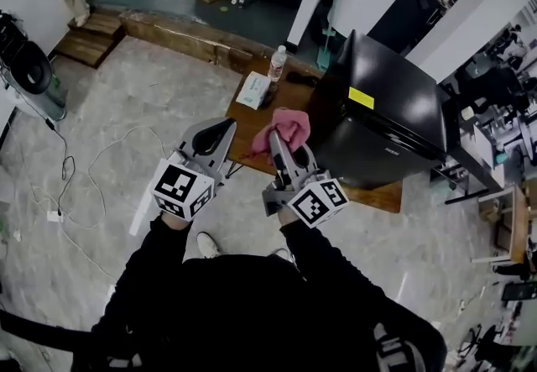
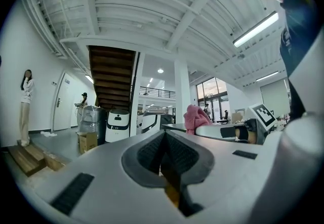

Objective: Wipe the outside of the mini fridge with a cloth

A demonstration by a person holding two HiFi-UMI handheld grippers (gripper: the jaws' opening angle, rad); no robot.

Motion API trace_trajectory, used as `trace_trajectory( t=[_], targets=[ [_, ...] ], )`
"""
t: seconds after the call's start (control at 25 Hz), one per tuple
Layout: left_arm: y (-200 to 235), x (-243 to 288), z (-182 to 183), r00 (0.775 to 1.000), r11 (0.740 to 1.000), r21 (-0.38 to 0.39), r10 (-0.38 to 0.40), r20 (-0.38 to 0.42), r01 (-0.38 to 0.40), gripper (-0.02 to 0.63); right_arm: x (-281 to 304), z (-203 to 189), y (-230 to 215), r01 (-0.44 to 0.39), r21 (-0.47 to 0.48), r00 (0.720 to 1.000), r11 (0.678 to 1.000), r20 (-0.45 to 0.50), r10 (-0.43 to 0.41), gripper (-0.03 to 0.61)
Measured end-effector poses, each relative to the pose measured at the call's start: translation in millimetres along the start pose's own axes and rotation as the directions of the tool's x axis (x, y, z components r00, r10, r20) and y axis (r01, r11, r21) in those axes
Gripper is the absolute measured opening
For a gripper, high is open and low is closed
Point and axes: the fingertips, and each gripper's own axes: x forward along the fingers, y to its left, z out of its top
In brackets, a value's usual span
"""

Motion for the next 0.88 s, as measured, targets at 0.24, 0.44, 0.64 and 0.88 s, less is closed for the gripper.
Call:
trace_trajectory(
  t=[0.24, 0.44, 0.64, 0.88],
  targets=[
    [67, 0, 9, 0.998, 0.998, -0.023, -0.057, -0.015, 0.057, 0.006, 62, -7, 16, 0.065, 0.014, 0.995, 0.998, 0.076, -0.066, 0.092],
    [89, 29, -1, 0.994, 0.994, -0.036, -0.107, -0.021, 0.106, 0.006, 83, -4, -12, 0.122, 0.028, 0.984, 0.992, 0.125, -0.125, 0.092],
    [97, 85, -12, 0.986, 0.984, -0.061, -0.167, -0.017, 0.166, 0.006, 105, 13, -65, 0.153, 0.019, 0.968, 0.988, 0.198, -0.154, 0.092],
    [103, 154, 8, 0.977, 0.977, 0.000, -0.212, -0.012, 0.212, 0.006, 143, 50, -108, 0.153, -0.010, 0.955, 0.988, 0.258, -0.145, 0.092]
  ],
)
